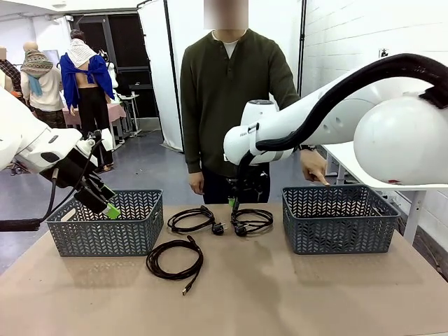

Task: Organize the cables according to human instructions.
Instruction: Pick up a bundle of cables and place it in the basket indicated by the human.

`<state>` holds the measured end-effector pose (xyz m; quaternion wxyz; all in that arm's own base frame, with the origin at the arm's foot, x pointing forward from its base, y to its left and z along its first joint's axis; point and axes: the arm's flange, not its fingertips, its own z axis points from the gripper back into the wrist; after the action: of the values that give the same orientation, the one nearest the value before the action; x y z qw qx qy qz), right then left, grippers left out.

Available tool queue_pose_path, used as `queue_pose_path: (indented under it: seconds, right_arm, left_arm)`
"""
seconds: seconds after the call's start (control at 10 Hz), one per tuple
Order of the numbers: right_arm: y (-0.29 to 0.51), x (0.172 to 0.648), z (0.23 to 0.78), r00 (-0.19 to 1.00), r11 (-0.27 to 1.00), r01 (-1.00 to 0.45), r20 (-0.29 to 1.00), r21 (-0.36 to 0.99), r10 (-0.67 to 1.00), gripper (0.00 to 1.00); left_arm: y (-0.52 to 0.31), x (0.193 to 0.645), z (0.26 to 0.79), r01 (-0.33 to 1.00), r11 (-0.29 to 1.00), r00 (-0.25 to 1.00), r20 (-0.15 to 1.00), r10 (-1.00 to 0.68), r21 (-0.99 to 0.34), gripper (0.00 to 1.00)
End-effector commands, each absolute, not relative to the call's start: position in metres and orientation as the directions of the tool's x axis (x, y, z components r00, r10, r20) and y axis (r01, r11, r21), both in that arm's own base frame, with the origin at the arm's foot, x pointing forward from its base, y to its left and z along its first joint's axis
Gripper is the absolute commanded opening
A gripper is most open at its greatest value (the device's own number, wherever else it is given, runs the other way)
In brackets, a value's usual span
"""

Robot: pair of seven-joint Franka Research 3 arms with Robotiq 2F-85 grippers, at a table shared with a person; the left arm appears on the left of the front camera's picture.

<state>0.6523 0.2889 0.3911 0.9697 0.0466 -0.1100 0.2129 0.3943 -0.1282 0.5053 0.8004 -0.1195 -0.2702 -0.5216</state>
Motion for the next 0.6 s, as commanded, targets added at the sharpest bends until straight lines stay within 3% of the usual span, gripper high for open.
queue_pose_path:
  seconds: [0.0, 0.5]
  right_arm:
    - [0.298, 0.6667, 0.385, 0.903, 0.928, -0.372, 0.231, 0.005, 0.361, 1.0]
    - [0.2937, 0.6616, 0.379, 0.9, 0.921, -0.388, 0.229, 0.04, 0.37, 1.0]
  left_arm:
    - [-0.1245, 0.3975, 0.5051, 0.908, 0.411, 0.294, 0.57, -0.767, 0.084, 1.0]
    - [-0.1245, 0.3975, 0.5051, 0.908, 0.411, 0.294, 0.57, -0.767, 0.084, 1.0]
